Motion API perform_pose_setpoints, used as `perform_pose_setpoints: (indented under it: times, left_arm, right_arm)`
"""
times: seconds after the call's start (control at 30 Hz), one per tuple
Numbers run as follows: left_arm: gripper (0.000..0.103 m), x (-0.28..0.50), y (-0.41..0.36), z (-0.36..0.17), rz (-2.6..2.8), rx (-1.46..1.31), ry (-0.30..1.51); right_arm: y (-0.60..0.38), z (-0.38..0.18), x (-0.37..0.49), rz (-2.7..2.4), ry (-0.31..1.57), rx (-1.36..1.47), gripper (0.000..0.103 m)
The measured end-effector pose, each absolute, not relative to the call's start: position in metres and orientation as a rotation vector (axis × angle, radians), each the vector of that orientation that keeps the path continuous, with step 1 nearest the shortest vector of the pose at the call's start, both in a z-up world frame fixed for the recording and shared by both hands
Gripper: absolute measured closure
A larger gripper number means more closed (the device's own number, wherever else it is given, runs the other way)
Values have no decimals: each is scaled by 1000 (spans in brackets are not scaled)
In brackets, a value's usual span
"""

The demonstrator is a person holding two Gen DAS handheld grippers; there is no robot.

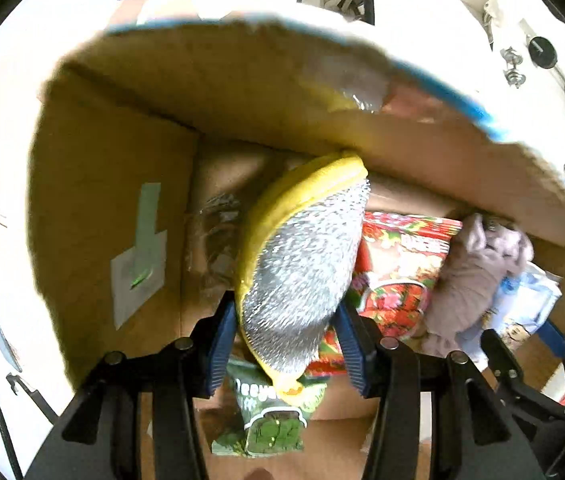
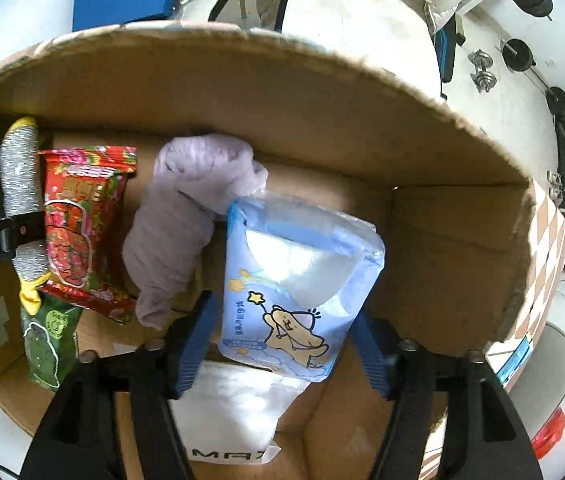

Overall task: Organize soft objects
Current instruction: 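Carry the sponge into the box with the left tool while the right tool places the blue packet, then lift both open tools out of the box toward the last two items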

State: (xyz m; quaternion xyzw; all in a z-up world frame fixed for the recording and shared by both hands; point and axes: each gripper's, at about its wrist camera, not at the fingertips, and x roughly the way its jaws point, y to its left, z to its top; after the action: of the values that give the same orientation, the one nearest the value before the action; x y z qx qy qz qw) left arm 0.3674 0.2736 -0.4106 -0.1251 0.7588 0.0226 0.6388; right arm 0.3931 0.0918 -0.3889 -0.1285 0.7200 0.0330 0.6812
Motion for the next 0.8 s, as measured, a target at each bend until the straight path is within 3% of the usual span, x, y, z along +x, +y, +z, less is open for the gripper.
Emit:
perform_pose_setpoints:
  times: [0.1,0.17,0.2,0.27,0.33,0.8]
  left_arm:
    - [50,359,276,-392,43,-299,1695]
    - [11,352,277,-376,53,-279,1647]
    - [9,349,277,-367,62,-262,1615]
    - [7,338,277,-352,79,-223,1569]
    - [5,324,277,-340,73,-215,1540]
    - [4,241,240,-263,67,-113,1310]
  right_arm:
    - [92,-378,387,88,1600,-287,22]
    - [92,-368,381,98,1583,-289,15]
    - [90,-361,378,106,1573,-283,14]
    - [90,-352,368,119,1560,-261,11]
    - [85,-341,357,133,1540,-221,0]
    - [68,-272,257,109,1366,-101,0]
